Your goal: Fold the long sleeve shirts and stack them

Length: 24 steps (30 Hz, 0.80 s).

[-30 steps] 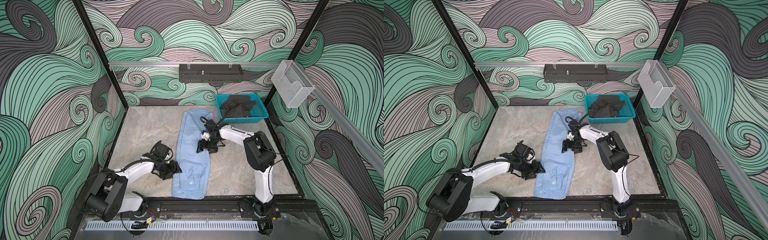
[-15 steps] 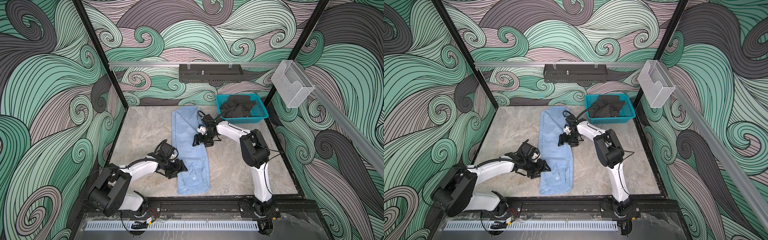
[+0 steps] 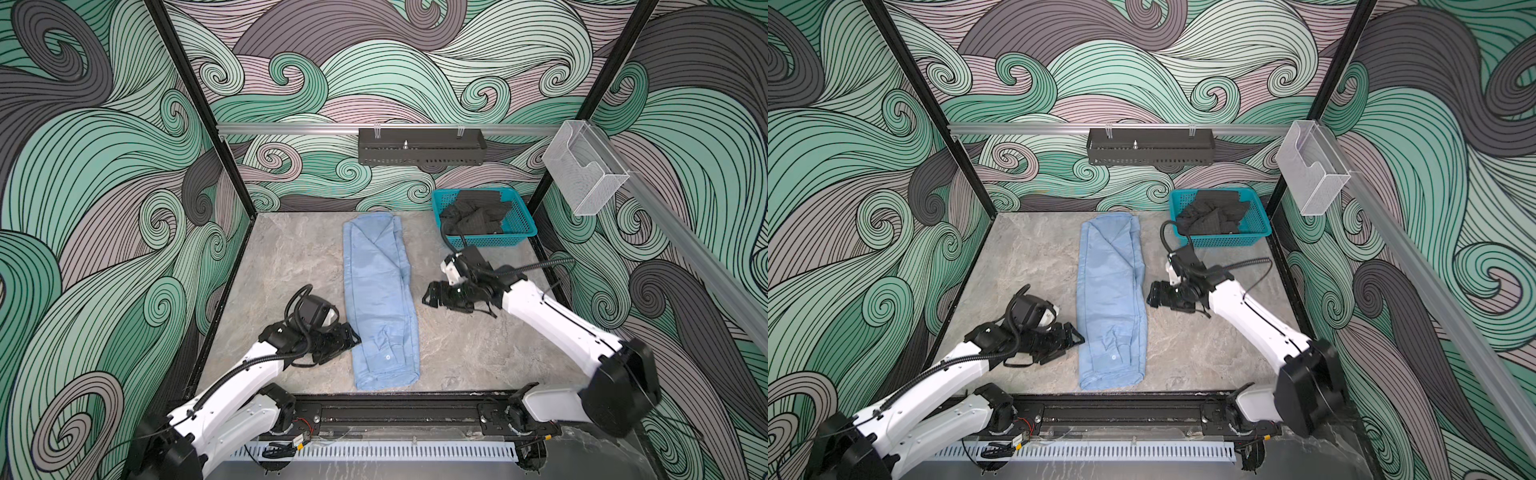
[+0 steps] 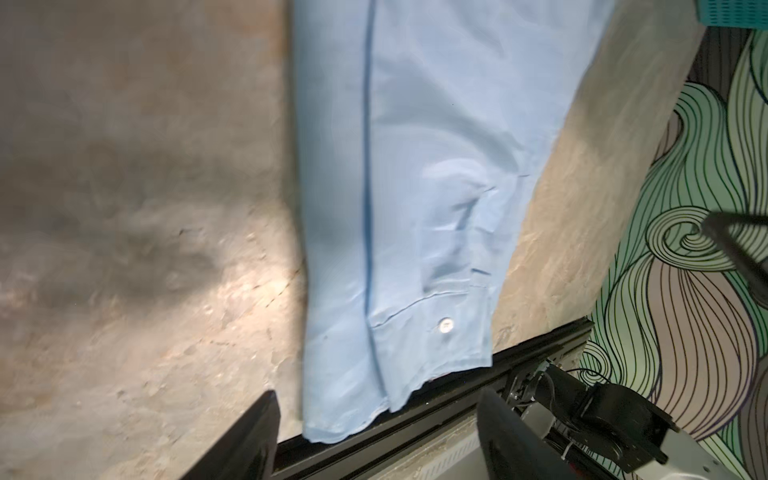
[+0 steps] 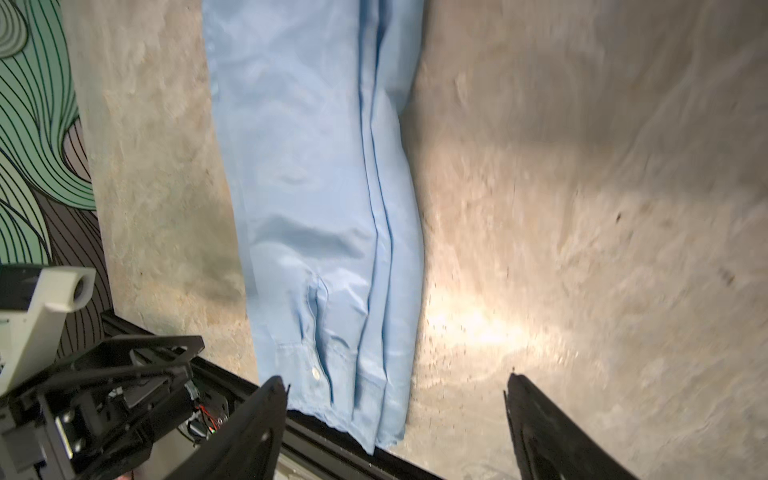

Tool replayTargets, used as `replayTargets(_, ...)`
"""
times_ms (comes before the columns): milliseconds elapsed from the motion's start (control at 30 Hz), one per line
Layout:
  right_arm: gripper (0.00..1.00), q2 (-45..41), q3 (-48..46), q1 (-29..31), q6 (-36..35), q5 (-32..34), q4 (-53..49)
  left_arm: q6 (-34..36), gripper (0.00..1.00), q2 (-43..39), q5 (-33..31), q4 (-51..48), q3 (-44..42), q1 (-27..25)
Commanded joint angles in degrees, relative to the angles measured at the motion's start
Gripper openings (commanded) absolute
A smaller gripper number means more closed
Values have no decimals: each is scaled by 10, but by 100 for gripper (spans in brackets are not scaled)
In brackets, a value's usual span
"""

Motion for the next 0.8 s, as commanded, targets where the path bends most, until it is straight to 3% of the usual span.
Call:
replayTargets(0, 83, -71, -86, 57, 113, 0, 18, -74, 76, -65, 3, -13, -41, -11)
replayTargets(233, 82, -133, -245, 167, 254, 0, 154, -140, 76, -146, -11, 4, -103, -51)
replayTargets(667, 81, -25, -306, 218, 282, -18, 402, -230, 75, -86, -63, 179, -187, -150)
replayTargets(767, 76, 1, -310, 225, 290, -27, 436, -242, 68, -66, -62, 214, -199, -157)
